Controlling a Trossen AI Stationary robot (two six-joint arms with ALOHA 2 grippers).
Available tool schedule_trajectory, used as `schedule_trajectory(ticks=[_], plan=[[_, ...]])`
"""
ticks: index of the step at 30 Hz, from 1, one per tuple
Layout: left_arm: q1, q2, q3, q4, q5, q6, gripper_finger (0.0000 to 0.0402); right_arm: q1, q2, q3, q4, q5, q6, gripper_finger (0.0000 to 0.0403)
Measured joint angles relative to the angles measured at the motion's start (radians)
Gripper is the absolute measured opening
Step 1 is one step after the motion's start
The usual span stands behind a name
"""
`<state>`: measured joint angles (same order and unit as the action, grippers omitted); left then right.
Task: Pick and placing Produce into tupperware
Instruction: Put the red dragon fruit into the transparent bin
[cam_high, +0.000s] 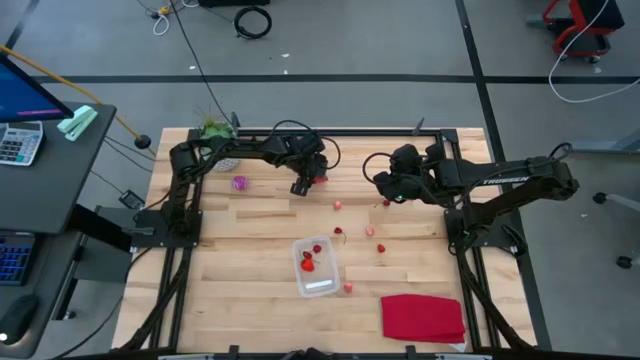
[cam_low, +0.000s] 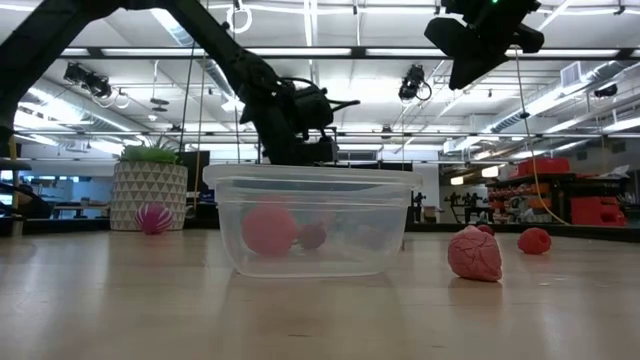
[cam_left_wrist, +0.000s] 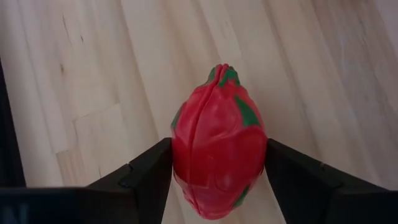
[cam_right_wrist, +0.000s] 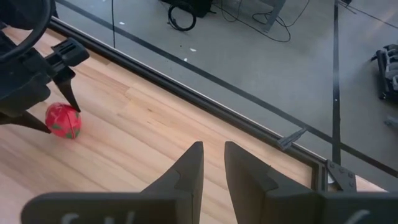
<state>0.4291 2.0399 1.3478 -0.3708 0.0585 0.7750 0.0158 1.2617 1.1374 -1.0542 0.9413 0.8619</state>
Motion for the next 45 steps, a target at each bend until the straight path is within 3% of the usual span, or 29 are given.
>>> schedule_trajectory(ticks=[10, 21, 32, 34, 39, 45], plan=[[-0.086, -0.094, -0.003, -0.095, -0.023, -0.107, 0.0236, 0.0, 0.0, 0.0, 0.0, 0.0, -0.001, 0.0073], [-0.35, -0.174, -0.003, -0.257, -0.02, -0.269, 0.0236, 0.0, 0.0, 0.0, 0.0, -0.001, 0.0, 0.0073], [-0.572, -0.175, -0.002, -0.209, -0.023, -0.362, 0.0243, 0.001, 0.0, 0.0, 0.0, -0.005, 0.009, 0.0073], [-0.588, -0.175, -0.002, -0.206, -0.065, -0.366, 0.0243, 0.001, 0.0, 0.0, 0.0, -0.005, 0.01, 0.0073], [-0.611, -0.184, 0.001, -0.213, -0.371, -0.366, 0.023, 0.001, 0.0, 0.0, 0.001, -0.005, 0.01, 0.0073], [-0.638, -0.189, 0.026, -0.264, -0.397, -0.438, 0.0234, 0.0, 0.0, 0.0, 0.0, -0.005, 0.002, 0.0073]])
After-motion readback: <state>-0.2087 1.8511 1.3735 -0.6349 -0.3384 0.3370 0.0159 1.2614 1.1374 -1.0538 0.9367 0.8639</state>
